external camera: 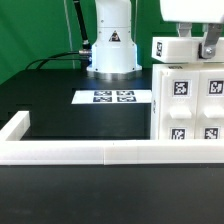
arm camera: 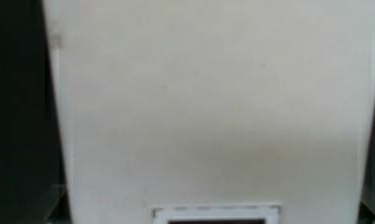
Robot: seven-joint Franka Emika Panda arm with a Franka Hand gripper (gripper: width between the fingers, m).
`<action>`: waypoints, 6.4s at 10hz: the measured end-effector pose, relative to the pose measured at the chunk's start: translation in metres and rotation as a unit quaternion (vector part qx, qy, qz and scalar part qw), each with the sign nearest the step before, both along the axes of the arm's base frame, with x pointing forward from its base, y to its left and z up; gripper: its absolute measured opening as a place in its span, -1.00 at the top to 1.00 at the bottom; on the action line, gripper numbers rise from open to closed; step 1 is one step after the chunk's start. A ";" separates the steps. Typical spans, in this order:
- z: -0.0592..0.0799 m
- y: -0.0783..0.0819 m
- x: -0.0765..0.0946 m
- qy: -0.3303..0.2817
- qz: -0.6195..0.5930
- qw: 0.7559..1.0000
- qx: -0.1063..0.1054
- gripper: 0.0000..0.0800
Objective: Assemble cabinet
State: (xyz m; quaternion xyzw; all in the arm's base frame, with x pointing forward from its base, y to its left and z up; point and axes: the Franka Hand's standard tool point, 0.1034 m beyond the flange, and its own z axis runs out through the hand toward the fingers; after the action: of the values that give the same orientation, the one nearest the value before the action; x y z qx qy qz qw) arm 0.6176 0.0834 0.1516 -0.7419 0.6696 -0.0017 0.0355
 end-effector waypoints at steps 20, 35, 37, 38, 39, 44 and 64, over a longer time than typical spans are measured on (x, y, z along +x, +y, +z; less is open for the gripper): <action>0.036 0.011 0.011 -0.012 -0.148 0.986 0.072 -0.99; 0.034 0.019 0.017 -0.080 0.586 0.806 -0.016 -0.99; 0.034 0.015 0.018 -0.088 0.684 0.724 -0.029 -0.99; 0.033 0.013 0.018 -0.089 0.736 0.671 -0.034 -0.99; 0.031 0.009 0.016 -0.088 0.784 0.614 -0.035 -0.99; 0.030 0.005 0.009 -0.057 0.899 0.432 -0.048 -0.99; 0.000 -0.001 -0.005 -0.052 0.897 0.435 -0.060 -0.35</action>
Offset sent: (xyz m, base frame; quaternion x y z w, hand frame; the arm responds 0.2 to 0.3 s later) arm -0.0036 -0.0081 0.0000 -0.0294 0.0040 0.2154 0.9761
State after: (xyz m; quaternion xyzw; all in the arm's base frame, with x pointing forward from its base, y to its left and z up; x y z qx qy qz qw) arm 0.6123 0.0827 0.1519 -0.9252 -0.3765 -0.0478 0.0072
